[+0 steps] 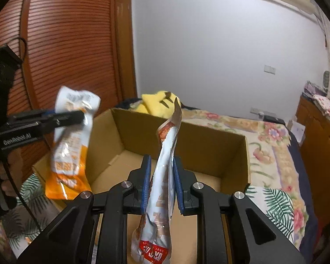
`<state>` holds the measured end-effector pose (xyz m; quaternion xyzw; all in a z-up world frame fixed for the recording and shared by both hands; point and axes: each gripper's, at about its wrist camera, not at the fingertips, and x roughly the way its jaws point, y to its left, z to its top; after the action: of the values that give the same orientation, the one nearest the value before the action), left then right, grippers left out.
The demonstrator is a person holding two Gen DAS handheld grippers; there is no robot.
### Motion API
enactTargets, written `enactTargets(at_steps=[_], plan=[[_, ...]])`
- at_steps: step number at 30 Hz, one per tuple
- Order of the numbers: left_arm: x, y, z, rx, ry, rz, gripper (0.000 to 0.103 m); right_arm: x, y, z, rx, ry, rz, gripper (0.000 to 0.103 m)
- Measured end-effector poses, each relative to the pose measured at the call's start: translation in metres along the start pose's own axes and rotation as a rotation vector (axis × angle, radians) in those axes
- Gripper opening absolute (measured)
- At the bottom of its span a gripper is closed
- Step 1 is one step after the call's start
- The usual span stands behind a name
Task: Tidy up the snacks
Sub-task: 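Lift both held snack packs and carry them over the cardboard box, then open both tools to drop the packs into the box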
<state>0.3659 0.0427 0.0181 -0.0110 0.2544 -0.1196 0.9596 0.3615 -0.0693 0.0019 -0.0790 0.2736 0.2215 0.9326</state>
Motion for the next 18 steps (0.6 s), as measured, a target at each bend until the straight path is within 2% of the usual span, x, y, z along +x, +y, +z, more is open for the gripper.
enactTargets(at_steps=[14,18], plan=[[0.026,-0.013,-0.029,0.053,0.134,-0.008,0.019,0.019,0.003,-0.019,-0.004,0.102,-0.017,0.018],[0.027,-0.019,-0.032,0.073,0.147,-0.009,0.019,0.022,0.001,-0.018,0.005,0.113,-0.012,0.019]])
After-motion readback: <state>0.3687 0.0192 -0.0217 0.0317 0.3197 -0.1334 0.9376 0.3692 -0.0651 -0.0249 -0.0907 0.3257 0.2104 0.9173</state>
